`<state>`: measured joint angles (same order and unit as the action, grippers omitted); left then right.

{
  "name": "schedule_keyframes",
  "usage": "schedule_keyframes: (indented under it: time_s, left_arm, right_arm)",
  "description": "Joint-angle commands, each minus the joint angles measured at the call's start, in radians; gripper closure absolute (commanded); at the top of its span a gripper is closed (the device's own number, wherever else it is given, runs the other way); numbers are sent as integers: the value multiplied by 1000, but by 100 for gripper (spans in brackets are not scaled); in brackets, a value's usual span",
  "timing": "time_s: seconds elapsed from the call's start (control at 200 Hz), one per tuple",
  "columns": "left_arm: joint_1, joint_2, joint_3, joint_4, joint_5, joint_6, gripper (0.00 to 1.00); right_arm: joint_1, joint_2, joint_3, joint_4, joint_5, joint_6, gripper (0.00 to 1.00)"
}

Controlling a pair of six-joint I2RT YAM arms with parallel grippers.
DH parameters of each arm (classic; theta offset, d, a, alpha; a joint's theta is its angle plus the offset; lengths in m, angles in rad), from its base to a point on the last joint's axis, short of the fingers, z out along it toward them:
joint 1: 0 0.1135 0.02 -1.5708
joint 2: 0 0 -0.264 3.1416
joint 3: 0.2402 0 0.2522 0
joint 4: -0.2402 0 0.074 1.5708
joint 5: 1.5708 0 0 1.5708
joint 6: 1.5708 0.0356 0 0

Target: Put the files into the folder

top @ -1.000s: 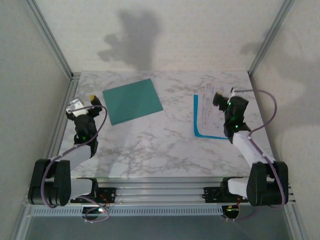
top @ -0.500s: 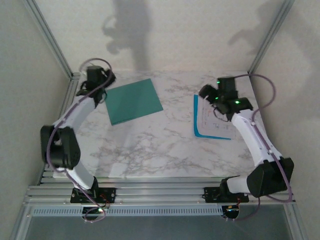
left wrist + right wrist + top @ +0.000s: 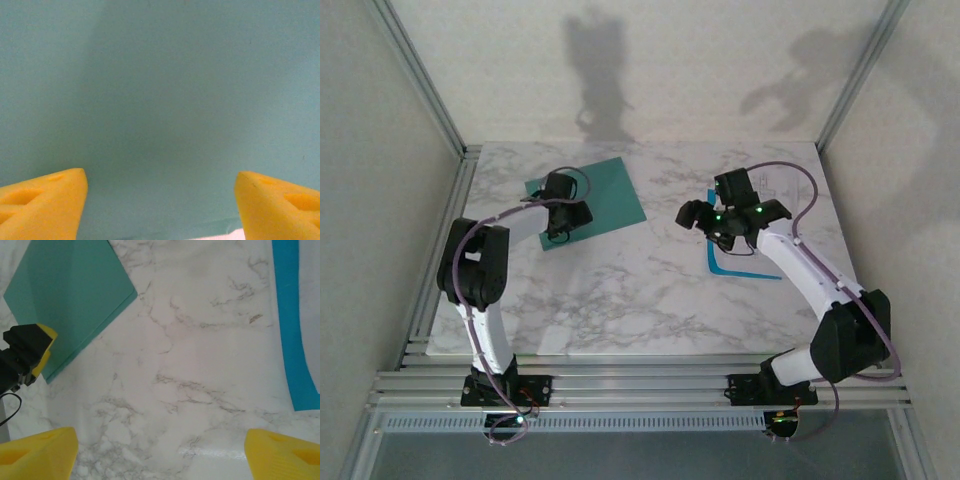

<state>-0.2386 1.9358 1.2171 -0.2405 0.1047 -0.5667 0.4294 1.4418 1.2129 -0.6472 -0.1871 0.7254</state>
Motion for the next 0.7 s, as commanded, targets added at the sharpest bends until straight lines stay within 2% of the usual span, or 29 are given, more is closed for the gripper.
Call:
schedule_keyframes:
  time_s: [0.0,0.195,0.401,0.576,0.696]
  left_arm:
    - [-53,17,-43,35,49,-82,24]
    - [-149,19,-97,68,80,-167,25]
    - [-275,13,-116,150,185,-319,25]
    - [-393,55,-13,174,253,-372,24]
    - [-427,57,86,141,284,-372,21]
  right_arm:
    - [6,6,-13,1,-28,-3,13]
    - [6,28,-19,-11,-31,2,14]
    - [6,53,-16,-12,-37,2,14]
    - [5,83,-21,-24,-44,11,15]
    - [6,94,-26,-25,-54,16,15]
